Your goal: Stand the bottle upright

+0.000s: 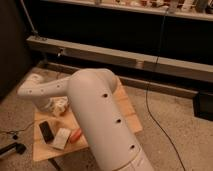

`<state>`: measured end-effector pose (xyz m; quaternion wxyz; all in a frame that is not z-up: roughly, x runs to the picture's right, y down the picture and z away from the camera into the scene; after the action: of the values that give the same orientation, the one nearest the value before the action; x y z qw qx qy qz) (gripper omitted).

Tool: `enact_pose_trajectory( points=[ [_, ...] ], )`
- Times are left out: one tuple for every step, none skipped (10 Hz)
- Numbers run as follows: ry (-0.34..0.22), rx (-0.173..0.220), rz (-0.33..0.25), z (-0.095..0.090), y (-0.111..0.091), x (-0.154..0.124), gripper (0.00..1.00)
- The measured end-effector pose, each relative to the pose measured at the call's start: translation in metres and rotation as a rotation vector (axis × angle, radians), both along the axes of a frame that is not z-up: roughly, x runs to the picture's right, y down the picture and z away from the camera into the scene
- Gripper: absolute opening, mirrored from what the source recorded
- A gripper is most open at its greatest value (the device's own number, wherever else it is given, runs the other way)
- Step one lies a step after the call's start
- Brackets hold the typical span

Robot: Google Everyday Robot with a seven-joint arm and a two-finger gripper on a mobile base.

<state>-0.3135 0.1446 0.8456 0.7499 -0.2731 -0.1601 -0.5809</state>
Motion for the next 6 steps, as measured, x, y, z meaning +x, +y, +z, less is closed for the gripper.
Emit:
enact_pose_trajectory(
  points=[
    [0.001, 0.005, 0.003, -0.003, -0.004, -0.001, 0.0],
    [0.006, 0.01, 0.006, -0.007, -0.009, -0.001, 0.0],
    [0.019, 0.001, 0.007, -0.012, -0.011, 0.0, 0.0],
    [0.029, -0.015, 0.008, -0.017, -0.011, 0.0, 0.0],
    [0.04, -0.043, 0.004, -0.026, -0.011, -0.002, 0.0],
    [0.041, -0.064, -0.004, -0.034, -0.013, -0.006, 0.0]
  ],
)
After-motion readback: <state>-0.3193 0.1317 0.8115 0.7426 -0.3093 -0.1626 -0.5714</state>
